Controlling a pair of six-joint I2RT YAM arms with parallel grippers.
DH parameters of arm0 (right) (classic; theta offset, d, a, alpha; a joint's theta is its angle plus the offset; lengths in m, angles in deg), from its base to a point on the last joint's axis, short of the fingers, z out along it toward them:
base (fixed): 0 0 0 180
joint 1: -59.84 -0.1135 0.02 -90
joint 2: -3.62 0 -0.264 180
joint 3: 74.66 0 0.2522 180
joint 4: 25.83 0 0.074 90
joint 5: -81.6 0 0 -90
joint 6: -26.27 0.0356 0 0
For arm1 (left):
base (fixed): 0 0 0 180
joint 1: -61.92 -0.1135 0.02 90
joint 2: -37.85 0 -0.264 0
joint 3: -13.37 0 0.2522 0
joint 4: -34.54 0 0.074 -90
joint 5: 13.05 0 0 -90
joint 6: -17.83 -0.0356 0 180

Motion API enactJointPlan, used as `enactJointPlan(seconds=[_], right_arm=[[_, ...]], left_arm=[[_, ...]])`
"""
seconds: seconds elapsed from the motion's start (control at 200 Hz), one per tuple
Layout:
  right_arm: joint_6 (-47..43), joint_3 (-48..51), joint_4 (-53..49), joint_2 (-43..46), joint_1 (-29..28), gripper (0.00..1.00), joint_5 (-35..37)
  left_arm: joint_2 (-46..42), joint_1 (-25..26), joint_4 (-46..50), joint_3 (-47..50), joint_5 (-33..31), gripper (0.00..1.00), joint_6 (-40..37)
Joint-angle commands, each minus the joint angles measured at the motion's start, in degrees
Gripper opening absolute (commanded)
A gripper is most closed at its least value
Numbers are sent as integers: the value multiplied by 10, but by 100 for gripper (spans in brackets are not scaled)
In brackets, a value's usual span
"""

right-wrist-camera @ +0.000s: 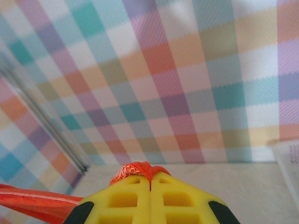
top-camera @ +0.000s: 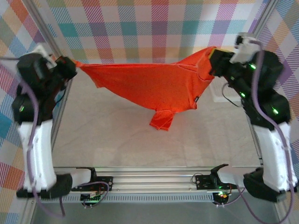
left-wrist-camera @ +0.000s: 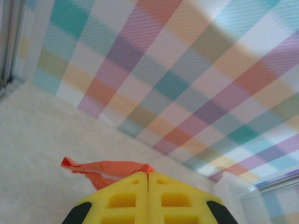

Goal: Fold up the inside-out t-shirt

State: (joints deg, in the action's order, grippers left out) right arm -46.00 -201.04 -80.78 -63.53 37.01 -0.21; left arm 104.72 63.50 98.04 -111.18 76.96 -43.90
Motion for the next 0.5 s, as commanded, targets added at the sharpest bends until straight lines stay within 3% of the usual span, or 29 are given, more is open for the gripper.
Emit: enactJointPlan(seconds=[0.0,0.235,0.495], right_arm=[[15,3,35,62,2,0,-43],[3,-14,47,87,2,0,-43],[-62,-12,65,-18,2,0,31]], left_arm=[[-80,-4,-46,12,-44,0,-19],[-122,-4,-64,-3,-48,0,-30],[-61,-4,-105,71,-46,0,-37]])
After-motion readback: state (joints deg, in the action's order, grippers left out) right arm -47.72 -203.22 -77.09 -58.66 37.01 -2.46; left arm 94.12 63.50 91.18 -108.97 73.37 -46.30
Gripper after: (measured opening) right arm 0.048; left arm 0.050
